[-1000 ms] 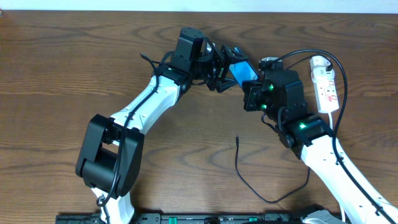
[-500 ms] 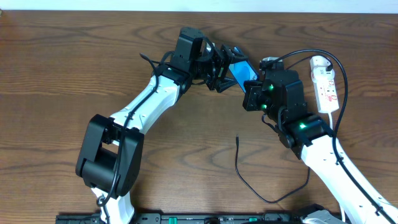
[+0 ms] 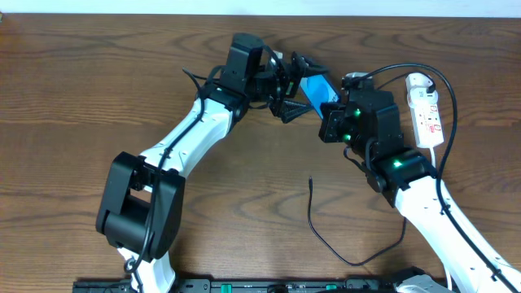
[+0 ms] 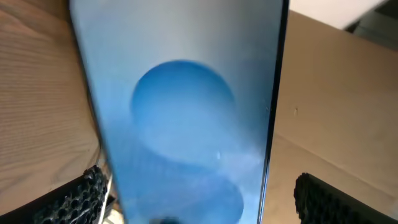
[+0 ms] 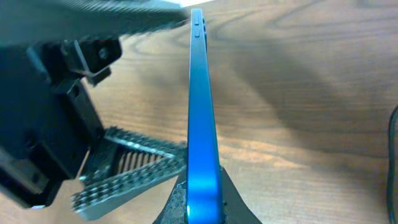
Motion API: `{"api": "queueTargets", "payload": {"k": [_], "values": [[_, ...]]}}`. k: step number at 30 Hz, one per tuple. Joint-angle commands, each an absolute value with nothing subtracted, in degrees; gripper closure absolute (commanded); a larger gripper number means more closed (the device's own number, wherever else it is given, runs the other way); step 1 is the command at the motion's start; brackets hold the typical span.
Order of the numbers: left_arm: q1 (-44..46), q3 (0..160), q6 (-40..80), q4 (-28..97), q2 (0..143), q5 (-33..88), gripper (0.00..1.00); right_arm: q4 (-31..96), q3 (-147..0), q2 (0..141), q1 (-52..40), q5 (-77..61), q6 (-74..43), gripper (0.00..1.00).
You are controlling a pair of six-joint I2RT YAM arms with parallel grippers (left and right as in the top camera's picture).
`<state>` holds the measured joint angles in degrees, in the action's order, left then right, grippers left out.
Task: Plug charger to phone and switch on socket
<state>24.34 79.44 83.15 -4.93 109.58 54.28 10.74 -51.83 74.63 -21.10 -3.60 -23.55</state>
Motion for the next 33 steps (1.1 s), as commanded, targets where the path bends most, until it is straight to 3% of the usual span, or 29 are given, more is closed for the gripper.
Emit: {"api": "queueTargets", "payload": {"k": [1, 8, 17, 26, 33], "values": [[22.5, 80.9, 81.4, -6.0, 107.7, 60.7, 0.02, 9.0, -53.2, 74.4, -19.2, -2.9, -23.9, 0.99], [18.8, 80.9, 81.4, -9.9, 107.7, 69.5, 0.02, 8.0, -53.2, 74.4, -13.7, -5.0, -34.2, 0.99], [13.3, 80.9, 81.4, -20.7, 107.7, 69.8, 0.02, 2.2, -53.2, 74.4, -8.8, -23.4, -61.8, 0.99], [11.8, 80.9, 81.4, -23.5, 107.7, 59.3, 0.02, -4.6, -53.2, 74.4, -8.7, -32.1, -86.9, 0.99], [13.4, 80.9, 81.4, -23.5, 107.7, 52.5, 0.02, -5.5, -53.2, 74.4, -9.2, -31.9, -93.7, 0.99]]}}
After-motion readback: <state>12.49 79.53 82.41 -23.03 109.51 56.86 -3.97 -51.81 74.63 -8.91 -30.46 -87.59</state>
